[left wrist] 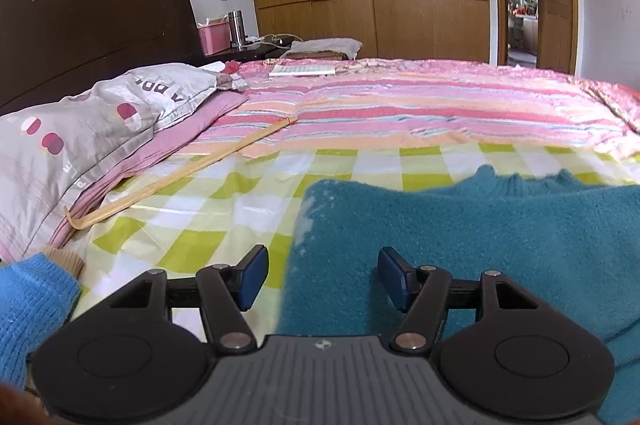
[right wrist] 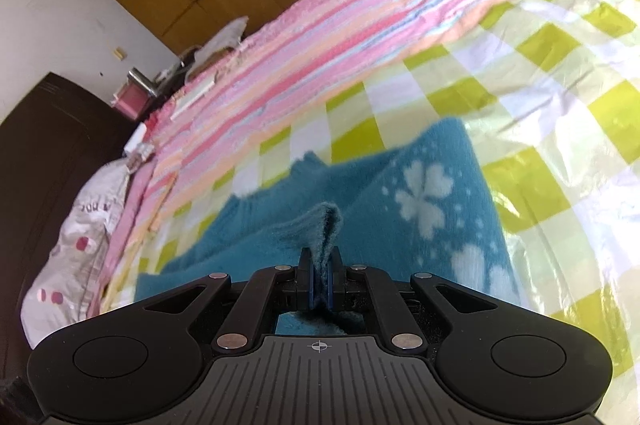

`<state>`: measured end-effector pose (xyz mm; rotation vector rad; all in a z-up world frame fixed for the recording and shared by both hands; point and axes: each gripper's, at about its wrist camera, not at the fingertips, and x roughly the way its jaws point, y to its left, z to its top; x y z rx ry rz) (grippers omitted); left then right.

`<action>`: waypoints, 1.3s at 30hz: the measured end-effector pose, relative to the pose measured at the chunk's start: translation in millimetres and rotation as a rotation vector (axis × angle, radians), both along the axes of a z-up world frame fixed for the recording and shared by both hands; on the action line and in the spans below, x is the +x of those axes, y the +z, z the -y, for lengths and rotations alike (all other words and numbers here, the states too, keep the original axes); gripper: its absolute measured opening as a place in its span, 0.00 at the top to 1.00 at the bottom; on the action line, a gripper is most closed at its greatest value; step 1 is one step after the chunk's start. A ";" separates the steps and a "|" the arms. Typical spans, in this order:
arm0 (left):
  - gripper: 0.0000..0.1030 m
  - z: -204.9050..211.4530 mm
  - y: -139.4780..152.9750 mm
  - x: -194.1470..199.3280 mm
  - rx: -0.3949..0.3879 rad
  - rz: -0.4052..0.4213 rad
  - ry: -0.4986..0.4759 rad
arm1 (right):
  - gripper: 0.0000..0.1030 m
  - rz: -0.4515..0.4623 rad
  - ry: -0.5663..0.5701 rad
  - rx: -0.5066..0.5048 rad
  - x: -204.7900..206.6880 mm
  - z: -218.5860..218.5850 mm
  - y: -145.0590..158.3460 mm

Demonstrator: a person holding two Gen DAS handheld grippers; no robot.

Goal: Fold small clothes

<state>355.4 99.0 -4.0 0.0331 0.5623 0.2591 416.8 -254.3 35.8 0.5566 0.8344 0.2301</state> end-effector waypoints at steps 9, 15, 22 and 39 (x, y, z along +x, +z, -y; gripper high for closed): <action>0.35 -13.4 -5.4 -12.4 -0.022 0.017 0.078 | 0.94 -0.053 -0.036 0.011 1.9 8.9 -17.2; 0.34 -15.9 -7.2 -11.9 -0.039 0.019 0.092 | 0.94 -0.045 -0.041 -0.012 2.6 5.0 -16.2; 0.31 -5.0 -1.8 -16.4 0.024 0.056 0.052 | 0.94 -0.026 -0.059 -0.002 2.0 13.7 -10.6; 0.29 3.7 -6.8 -6.1 0.082 -0.065 0.042 | 0.87 0.035 -0.016 -0.256 -23.6 -8.1 3.1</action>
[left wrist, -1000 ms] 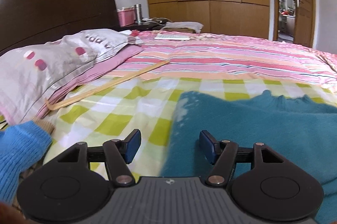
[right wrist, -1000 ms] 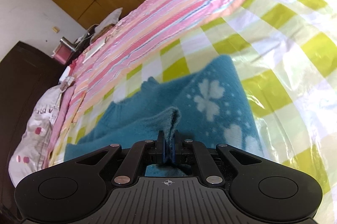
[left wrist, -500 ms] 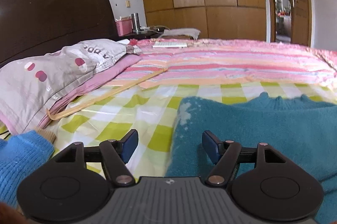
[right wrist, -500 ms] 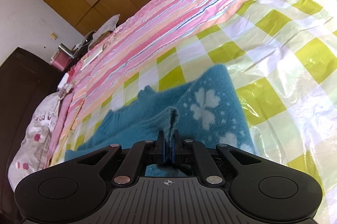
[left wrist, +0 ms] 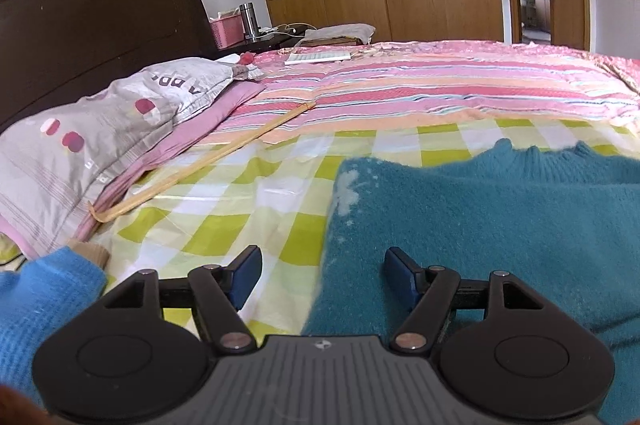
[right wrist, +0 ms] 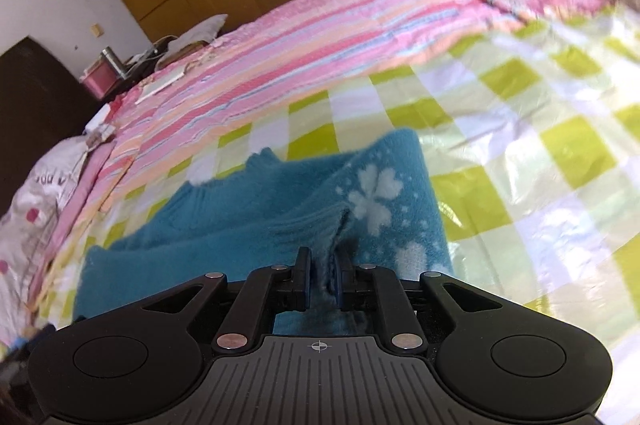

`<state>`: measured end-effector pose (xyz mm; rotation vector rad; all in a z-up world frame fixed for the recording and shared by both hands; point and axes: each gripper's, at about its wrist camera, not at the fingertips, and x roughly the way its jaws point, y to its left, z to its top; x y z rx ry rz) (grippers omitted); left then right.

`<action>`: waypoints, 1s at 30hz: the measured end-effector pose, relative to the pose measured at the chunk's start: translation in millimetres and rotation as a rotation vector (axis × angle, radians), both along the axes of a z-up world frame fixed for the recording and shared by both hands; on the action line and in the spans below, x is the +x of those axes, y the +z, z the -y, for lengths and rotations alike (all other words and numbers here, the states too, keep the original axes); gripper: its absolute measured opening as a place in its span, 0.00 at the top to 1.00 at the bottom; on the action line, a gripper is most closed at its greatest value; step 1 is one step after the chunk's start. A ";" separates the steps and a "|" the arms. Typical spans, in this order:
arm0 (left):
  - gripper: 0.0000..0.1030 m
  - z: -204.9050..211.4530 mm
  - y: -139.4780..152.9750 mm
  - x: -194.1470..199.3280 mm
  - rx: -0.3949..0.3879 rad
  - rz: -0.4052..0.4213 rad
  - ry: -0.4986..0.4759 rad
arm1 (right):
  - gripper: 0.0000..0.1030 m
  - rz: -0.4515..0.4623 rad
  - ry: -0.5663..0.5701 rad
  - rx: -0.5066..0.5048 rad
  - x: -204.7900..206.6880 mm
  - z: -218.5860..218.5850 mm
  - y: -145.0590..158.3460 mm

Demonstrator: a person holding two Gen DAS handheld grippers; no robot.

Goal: Fold small clothes

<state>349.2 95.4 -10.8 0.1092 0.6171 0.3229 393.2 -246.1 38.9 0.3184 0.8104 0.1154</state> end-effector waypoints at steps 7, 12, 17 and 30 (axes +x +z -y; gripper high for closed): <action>0.28 8.5 -0.1 0.1 0.071 -0.033 0.001 | 0.87 -0.057 0.025 -0.084 -5.7 -1.3 -8.6; 0.28 5.0 7.0 -9.3 0.062 -0.027 0.007 | 0.87 -0.037 0.031 -0.059 -22.1 2.7 0.9; 0.28 -0.8 15.0 -28.3 0.043 -0.033 0.014 | 0.87 -0.030 0.072 -0.069 -53.8 5.9 9.6; 0.28 -0.4 22.3 -118.1 -0.008 -0.111 -0.017 | 0.86 -0.079 0.141 -0.019 -152.1 9.9 13.2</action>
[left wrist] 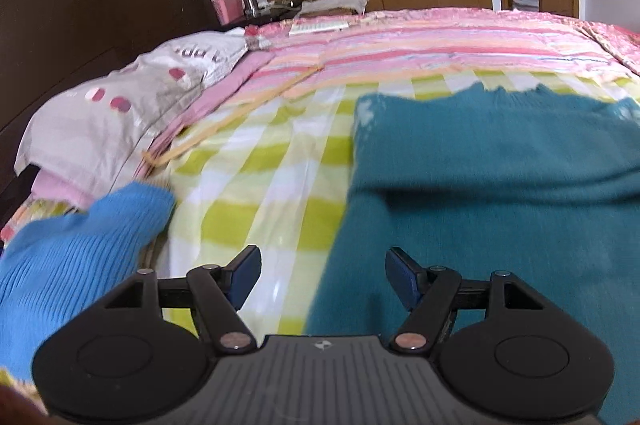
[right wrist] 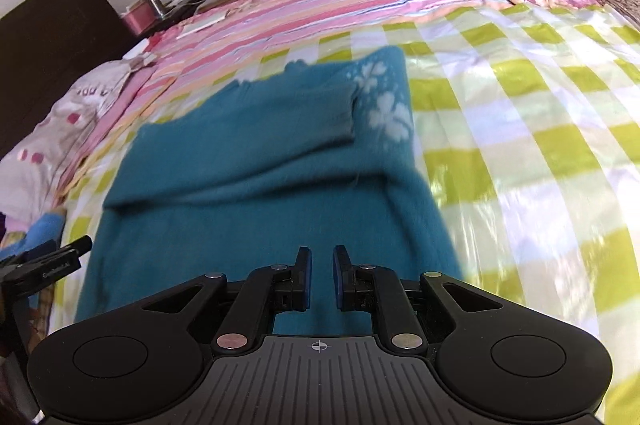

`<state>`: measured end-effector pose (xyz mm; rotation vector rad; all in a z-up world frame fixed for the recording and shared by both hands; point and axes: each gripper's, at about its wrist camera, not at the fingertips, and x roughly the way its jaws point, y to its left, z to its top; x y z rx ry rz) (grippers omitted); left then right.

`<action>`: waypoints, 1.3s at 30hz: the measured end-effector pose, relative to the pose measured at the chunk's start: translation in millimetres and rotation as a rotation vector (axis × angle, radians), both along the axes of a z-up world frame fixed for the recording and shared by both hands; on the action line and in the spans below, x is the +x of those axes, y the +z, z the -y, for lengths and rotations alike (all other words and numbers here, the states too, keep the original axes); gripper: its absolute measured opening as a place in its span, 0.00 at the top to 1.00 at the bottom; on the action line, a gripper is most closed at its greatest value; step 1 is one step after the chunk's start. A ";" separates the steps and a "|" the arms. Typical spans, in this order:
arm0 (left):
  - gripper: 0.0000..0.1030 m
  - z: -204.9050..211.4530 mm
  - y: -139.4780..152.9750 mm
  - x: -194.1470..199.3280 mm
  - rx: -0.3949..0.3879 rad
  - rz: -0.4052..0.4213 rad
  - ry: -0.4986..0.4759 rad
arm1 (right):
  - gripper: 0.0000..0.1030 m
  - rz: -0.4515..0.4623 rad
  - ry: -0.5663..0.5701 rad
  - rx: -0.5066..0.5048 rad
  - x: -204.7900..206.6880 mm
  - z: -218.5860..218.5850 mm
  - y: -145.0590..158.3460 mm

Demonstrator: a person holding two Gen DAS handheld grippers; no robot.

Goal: Fold small clothes

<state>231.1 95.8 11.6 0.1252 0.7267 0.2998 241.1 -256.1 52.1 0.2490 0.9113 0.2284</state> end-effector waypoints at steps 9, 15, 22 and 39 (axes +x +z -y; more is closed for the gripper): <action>0.28 2.2 -3.6 -53.1 -0.031 -0.053 -0.038 | 0.80 -0.015 0.015 0.004 -57.8 8.3 -4.0; 0.28 -1.4 -12.3 -80.7 -0.009 -0.084 -0.049 | 0.69 -0.006 0.003 -0.038 -92.3 16.7 -8.5; 0.28 -11.6 -17.6 -113.9 0.009 -0.100 -0.063 | 0.65 0.002 0.004 -0.085 -120.0 19.1 -12.5; 0.28 -17.8 -34.9 -141.0 -0.098 -0.213 -0.117 | 0.63 -0.030 -0.051 -0.162 -158.2 37.4 -25.3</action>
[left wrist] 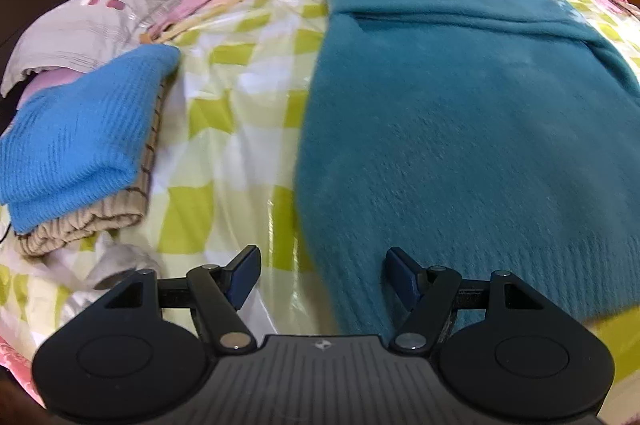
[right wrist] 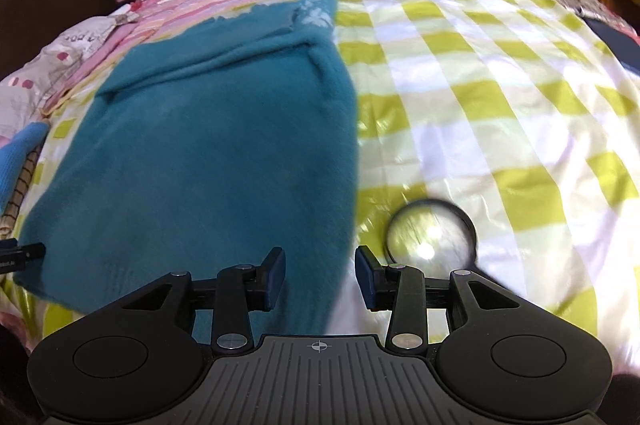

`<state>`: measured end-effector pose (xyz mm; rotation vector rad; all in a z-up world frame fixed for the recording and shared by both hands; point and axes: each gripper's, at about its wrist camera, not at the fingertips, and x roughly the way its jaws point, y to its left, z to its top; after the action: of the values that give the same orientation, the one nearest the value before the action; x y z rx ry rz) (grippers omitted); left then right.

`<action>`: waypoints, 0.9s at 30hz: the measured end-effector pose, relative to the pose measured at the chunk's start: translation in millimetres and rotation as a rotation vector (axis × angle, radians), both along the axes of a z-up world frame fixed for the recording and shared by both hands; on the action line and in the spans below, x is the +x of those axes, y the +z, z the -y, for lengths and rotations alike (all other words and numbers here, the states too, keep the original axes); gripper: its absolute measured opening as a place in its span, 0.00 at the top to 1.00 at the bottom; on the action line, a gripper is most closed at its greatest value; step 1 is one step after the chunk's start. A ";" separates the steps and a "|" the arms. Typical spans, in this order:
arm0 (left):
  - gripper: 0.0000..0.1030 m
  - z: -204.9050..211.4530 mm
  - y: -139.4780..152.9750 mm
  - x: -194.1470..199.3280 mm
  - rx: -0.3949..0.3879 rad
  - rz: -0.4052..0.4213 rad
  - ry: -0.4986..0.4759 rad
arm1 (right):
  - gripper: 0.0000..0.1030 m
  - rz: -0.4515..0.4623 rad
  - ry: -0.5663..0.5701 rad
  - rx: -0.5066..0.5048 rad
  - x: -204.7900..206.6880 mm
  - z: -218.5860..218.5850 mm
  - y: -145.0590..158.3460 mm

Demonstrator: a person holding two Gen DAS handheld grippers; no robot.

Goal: Fold small clothes

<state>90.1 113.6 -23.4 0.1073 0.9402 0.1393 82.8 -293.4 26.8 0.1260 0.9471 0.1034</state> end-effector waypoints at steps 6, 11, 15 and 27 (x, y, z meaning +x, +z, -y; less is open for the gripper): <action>0.28 -4.6 -1.6 1.5 -0.052 -0.017 0.010 | 0.63 -0.083 -0.004 0.108 0.9 1.8 -14.6; 0.27 -14.7 -5.6 9.5 -0.113 -0.023 0.045 | 0.61 -0.090 0.025 0.098 5.7 -7.0 -15.5; 0.20 -12.9 -8.4 12.8 -0.098 -0.026 0.047 | 0.61 -0.094 0.028 0.098 8.5 -8.1 -17.5; 0.64 -13.4 -0.7 4.4 -0.196 0.003 0.060 | 0.86 -0.067 0.010 0.179 4.7 -0.4 -11.6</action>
<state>94.5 126.9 -24.1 -0.1023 0.9500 0.1021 87.5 -293.0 15.3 0.2916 1.0048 0.1944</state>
